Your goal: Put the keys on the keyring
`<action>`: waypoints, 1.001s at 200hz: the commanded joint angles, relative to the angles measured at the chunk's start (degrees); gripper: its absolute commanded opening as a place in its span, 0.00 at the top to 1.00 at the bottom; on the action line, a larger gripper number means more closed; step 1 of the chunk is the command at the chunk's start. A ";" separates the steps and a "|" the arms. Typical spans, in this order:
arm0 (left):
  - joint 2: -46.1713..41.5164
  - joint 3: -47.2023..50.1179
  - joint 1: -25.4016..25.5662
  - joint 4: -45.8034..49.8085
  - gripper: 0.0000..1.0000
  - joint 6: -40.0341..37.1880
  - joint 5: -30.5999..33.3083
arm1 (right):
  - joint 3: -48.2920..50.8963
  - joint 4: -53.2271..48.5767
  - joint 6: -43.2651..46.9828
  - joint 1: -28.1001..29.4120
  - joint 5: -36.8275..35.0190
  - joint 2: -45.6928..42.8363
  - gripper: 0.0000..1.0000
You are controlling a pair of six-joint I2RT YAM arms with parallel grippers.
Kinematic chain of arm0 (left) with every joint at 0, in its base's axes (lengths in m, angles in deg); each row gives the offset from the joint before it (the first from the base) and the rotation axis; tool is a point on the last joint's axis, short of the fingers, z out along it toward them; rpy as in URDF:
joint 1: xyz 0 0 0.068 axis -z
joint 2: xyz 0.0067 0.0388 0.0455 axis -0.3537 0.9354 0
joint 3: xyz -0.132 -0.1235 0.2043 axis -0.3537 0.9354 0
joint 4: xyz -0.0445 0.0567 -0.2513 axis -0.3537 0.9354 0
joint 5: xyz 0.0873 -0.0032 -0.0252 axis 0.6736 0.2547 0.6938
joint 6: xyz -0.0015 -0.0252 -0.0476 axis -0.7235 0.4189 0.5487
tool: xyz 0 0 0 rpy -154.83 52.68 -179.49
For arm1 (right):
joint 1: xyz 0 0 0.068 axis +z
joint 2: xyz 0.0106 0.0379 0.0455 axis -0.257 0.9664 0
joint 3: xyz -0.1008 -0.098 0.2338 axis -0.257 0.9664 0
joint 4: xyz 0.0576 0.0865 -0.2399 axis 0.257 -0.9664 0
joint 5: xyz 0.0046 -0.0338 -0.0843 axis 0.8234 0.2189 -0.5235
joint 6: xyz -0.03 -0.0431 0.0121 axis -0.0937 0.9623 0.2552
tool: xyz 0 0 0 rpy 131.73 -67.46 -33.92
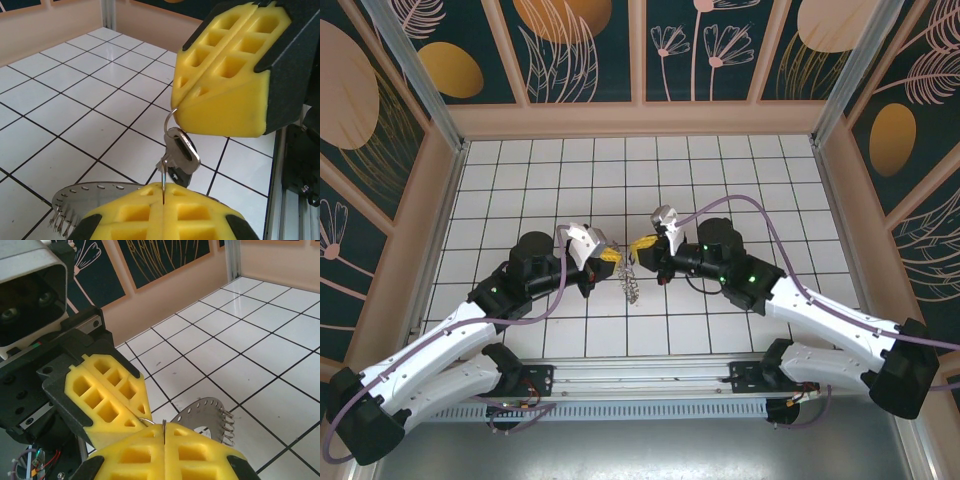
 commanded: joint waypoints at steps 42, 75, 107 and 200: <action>-0.27 -2.34 0.27 -1.55 1.00 -0.83 0.45 | -2.51 -0.85 0.66 -0.39 2.85 1.38 1.00; -0.15 -2.38 0.24 -1.55 1.00 -0.86 0.36 | -2.26 0.24 0.15 -0.31 4.36 1.91 1.00; 0.05 -2.33 0.23 -1.81 1.00 -0.85 0.24 | -1.79 0.85 -0.19 -0.21 5.20 2.10 1.00; 0.09 -2.20 0.24 -1.90 1.00 -0.76 0.15 | -2.47 1.66 -0.48 -0.22 2.72 3.54 1.00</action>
